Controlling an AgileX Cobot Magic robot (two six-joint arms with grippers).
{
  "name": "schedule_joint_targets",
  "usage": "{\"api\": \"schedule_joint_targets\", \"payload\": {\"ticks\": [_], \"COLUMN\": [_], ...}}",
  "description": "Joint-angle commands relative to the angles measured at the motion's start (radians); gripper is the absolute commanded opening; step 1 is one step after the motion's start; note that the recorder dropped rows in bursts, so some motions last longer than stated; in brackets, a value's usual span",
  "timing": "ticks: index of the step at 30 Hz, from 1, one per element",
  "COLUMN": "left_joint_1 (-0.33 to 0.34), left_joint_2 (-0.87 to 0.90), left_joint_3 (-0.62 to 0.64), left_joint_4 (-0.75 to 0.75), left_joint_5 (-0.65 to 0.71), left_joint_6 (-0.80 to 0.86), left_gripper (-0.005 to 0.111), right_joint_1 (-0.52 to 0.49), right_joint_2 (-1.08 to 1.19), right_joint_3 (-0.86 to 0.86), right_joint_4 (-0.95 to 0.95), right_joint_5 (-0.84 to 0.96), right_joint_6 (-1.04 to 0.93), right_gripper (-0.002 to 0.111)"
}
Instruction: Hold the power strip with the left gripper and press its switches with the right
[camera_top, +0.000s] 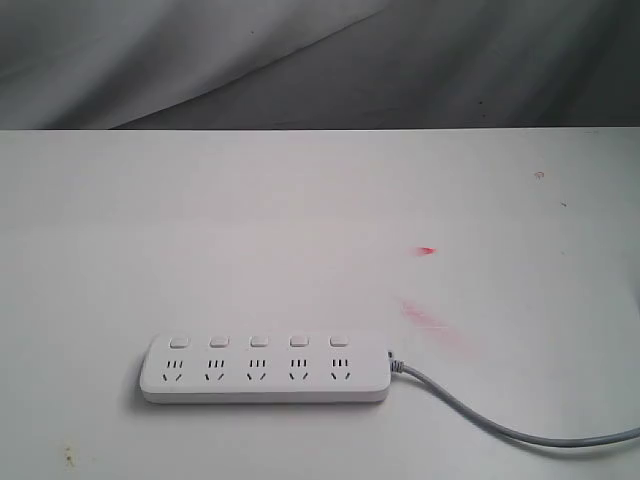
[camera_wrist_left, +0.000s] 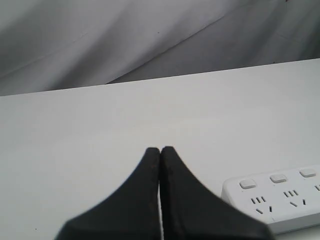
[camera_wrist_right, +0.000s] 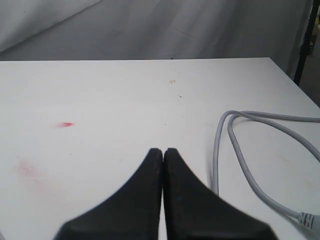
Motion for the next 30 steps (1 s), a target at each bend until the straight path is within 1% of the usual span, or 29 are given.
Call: {"api": "schedule_joint_targets", "payload": {"ticks": [1, 20, 24, 29, 30], "left_joint_1": [-0.004, -0.004, -0.004, -0.004, -0.004], "left_joint_2": [-0.004, -0.004, -0.004, -0.004, -0.004], "left_joint_3": [0.005, 0.005, 0.005, 0.003, -0.02], "left_joint_4": [-0.004, -0.004, -0.007, -0.139, -0.16], "left_joint_5": [-0.006, -0.006, -0.023, -0.016, -0.01], "left_joint_6": [-0.004, -0.002, -0.005, 0.051, 0.051], "left_gripper": [0.001, 0.001, 0.001, 0.001, 0.001], "right_joint_1": [-0.01, -0.01, -0.01, -0.01, -0.01], "right_joint_2": [-0.006, -0.006, -0.006, -0.006, -0.006], "right_joint_3": [0.004, 0.004, 0.004, 0.004, 0.004], "right_joint_4": [0.004, 0.004, 0.004, 0.004, 0.004], "right_joint_5": [-0.007, -0.007, -0.007, -0.007, -0.007], "right_joint_6": [0.001, 0.001, 0.001, 0.001, 0.001], "right_gripper": [0.0, 0.0, 0.0, 0.0, 0.0]}}
